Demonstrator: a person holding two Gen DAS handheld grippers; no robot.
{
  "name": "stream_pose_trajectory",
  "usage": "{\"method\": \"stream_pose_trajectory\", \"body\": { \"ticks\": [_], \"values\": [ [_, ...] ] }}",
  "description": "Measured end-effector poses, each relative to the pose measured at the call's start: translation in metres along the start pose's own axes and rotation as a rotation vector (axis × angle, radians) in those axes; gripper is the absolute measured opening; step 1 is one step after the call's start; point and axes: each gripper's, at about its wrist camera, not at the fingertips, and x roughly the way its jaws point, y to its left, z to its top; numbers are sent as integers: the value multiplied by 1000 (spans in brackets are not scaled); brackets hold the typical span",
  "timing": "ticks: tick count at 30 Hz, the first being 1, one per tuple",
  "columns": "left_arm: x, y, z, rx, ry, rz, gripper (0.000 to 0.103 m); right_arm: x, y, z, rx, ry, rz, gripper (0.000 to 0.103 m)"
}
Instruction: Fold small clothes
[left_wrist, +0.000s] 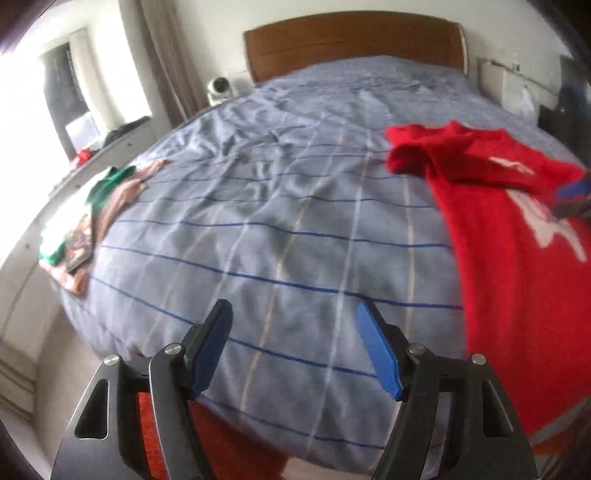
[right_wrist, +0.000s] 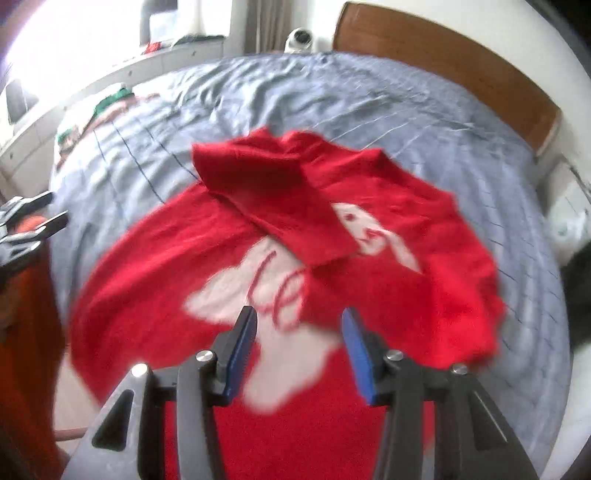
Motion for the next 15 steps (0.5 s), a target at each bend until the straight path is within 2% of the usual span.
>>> {"method": "stream_pose_trajectory", "body": {
  "ticks": [1, 2, 3, 4, 7, 10, 11, 13, 15],
  "values": [
    [0, -1, 1, 1, -8, -2, 72, 17, -4, -1, 7, 37, -13, 46],
    [2, -1, 2, 12, -12, -1, 72, 26, -10, -3, 26, 50, -28, 40],
    [-2, -3, -1, 23, -11, 1, 72, 28, -16, -6, 63, 44, -39, 29],
    [-4, -3, -3, 32, -7, 1, 72, 24, -28, -9, 126, 27, -65, 8],
    [-4, -5, -4, 34, 7, -9, 72, -26, -86, -44, 375, -93, -109, 8],
    [-5, -3, -5, -1, 37, -19, 72, -86, -161, -106, 649, -198, -197, 8],
    [-4, -2, -5, -17, 51, -24, 72, -107, -187, -136, 748, -223, -249, 8],
    [0, 0, -6, -41, 73, -32, 72, -140, -231, -198, 910, -235, -352, 8],
    [4, 2, -7, -59, 96, -29, 72, -152, -258, -244, 1024, -212, -396, 8]
  ]
}}
